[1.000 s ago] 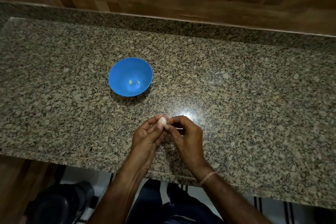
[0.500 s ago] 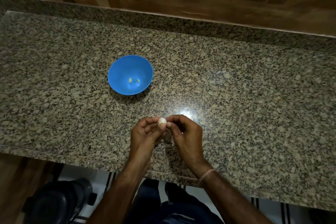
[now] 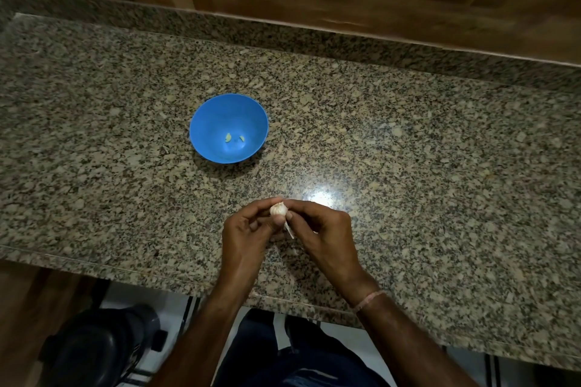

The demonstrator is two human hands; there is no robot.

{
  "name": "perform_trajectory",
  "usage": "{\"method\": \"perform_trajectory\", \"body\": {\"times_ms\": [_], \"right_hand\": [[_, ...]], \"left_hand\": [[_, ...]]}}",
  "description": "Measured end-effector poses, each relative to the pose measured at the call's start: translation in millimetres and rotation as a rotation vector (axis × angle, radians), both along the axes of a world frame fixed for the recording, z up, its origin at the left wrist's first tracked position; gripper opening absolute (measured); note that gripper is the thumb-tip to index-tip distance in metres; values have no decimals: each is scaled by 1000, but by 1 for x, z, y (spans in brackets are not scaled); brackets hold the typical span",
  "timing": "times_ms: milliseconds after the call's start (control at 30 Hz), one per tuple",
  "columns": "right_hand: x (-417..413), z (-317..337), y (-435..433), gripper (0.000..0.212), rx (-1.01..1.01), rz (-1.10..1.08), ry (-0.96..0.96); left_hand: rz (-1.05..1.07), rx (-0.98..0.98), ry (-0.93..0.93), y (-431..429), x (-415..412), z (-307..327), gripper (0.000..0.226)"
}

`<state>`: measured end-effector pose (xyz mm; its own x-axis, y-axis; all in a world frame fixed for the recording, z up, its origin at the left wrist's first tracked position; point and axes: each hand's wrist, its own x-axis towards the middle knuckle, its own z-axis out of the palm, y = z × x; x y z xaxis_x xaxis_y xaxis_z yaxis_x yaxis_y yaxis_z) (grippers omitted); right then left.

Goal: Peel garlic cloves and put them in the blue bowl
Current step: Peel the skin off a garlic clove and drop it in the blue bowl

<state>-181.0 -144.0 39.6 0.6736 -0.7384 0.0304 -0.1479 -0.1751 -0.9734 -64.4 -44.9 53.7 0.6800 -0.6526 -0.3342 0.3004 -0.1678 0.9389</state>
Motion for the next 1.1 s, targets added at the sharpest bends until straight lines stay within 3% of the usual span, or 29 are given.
{"method": "perform_trajectory", "body": {"times_ms": [300,567,733,1100], "right_hand": [[-1,-3,-1,26,154,44,-46],[-2,-5,-3,29,-98,66,27],[-6,-10,-9,31,-156,104,56],[-9,-9,-16,26,-47,122,68]], "left_hand": [[2,28,-60,-2,1,-1,27],[-21,27,-27,-1,1,-8,26],[-49,30,-11,-3,1,-5,24],[-86,84,-2,-5,4,-7,25]]}}
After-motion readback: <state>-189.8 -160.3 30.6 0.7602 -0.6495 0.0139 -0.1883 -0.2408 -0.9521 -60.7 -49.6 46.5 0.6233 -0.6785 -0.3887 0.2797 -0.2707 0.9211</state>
